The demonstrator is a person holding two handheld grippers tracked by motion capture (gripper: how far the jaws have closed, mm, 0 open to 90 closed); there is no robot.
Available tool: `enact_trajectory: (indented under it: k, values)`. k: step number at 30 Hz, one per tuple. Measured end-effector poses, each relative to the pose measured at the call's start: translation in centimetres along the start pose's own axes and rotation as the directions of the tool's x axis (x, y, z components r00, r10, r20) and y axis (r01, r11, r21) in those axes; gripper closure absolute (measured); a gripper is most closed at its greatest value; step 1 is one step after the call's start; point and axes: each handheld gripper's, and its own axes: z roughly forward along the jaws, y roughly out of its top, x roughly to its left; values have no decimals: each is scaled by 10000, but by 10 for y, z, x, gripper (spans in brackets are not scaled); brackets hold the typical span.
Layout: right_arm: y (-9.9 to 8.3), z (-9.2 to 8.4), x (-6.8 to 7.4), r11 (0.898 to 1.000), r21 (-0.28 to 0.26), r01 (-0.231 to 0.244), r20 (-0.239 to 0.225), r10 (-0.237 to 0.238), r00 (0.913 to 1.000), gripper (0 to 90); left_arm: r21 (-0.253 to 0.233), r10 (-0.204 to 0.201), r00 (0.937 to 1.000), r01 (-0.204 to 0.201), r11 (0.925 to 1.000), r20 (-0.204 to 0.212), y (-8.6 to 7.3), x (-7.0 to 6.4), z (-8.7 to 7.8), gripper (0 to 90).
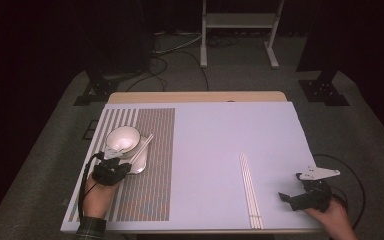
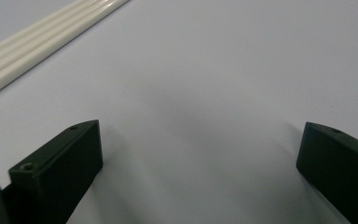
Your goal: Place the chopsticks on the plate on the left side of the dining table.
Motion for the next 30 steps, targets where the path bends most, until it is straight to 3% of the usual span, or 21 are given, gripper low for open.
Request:
enact_trajectory:
  k: [13,24,30]
  values:
    - [0,0,0,10000,-4,0,0,0,10000,0,-74,28,9999,-29,10000,-106,1,-1,1,833]
    - [0,0,0,10000,-1,-4,-3,4,10000,0,-611,-133,9999,138,9980,93,2,-4,-12,805]
    - [0,0,0,10000,-1,-1,2,1,10000,0,-732,-196,9996,211,9971,210,-3,-10,-23,892]
